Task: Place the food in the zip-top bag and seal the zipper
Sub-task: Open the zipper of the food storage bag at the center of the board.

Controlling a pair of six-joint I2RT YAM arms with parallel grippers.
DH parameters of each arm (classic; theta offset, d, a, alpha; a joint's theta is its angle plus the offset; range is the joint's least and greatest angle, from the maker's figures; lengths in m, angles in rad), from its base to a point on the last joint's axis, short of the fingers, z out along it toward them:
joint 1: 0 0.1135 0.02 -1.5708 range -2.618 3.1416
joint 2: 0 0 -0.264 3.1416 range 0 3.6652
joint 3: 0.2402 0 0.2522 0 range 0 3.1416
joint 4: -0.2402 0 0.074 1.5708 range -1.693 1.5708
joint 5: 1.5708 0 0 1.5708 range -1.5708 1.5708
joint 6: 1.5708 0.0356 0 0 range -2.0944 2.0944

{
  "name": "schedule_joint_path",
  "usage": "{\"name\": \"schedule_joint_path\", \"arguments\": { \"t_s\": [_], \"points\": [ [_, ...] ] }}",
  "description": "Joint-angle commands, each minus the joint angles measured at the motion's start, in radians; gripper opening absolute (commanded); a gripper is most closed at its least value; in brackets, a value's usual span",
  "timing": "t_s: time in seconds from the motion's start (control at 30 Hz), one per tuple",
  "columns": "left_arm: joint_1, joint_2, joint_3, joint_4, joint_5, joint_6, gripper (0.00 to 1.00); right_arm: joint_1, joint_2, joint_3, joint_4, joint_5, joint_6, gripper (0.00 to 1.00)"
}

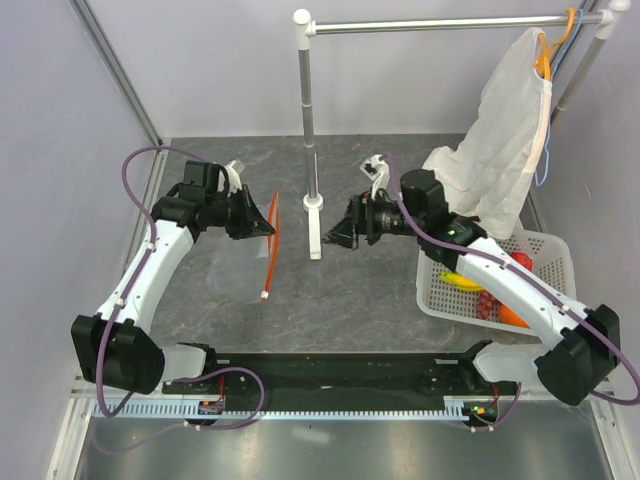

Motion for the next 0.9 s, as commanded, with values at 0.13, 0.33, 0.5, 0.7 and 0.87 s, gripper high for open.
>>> {"name": "schedule_joint_path", "arguments": {
  "t_s": [0.13, 0.33, 0.5, 0.7, 0.87],
  "points": [
    [-0.008, -0.048, -0.069, 0.221, 0.166, -0.201, 0.02, 0.129, 0.159, 0.051, 0.270, 0.124, 0.305, 0.82],
    [-0.008, -0.062, -0.089, 0.269, 0.209, -0.237, 0.02, 0.175, 0.247, 0.096, 0.299, 0.137, 0.324, 0.69],
    [-0.008, -0.066, -0.106, 0.275, 0.237, -0.267, 0.02, 0.180, 0.300, 0.119, 0.305, 0.150, 0.345, 0.51],
    [-0.008, -0.094, -0.128, 0.292, 0.245, -0.294, 0.02, 0.200, 0.337, 0.131, 0.304, 0.169, 0.336, 0.45],
    [-0.008, -0.109, -0.126, 0.292, 0.251, -0.308, 0.02, 0.200, 0.348, 0.140, 0.270, 0.193, 0.319, 0.43]
  ]
}}
